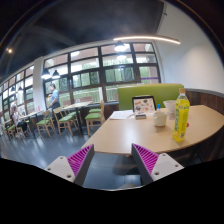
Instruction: Pour water
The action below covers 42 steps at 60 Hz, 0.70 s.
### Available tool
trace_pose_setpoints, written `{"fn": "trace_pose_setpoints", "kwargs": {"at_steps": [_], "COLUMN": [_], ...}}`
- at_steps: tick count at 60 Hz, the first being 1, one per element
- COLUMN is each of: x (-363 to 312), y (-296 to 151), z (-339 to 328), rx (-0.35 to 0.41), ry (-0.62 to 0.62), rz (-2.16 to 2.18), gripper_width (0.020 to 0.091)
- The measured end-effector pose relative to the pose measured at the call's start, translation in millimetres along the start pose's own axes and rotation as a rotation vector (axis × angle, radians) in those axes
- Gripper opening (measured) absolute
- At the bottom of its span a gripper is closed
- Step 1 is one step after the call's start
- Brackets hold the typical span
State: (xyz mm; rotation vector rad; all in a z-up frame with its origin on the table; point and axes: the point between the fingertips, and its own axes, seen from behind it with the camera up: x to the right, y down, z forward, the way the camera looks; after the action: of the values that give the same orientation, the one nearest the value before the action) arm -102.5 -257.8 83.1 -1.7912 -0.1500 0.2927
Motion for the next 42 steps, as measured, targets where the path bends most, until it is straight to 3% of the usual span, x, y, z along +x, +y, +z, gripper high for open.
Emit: {"fn": "trace_pose_setpoints", "kwargs": {"at_steps": [14, 26, 42], "x": [51.0, 159.1, 277.1], "y": [-18.0, -53.4, -68.3], "z": [-5.6, 5.3, 55.3], "rx": [0.048, 0.102, 0.113], "ry": [0.099, 0.261, 0.391], "rz": [-0.053, -0.12, -0.133], "gripper_width": [0.0813, 0.0802, 0.0804]}}
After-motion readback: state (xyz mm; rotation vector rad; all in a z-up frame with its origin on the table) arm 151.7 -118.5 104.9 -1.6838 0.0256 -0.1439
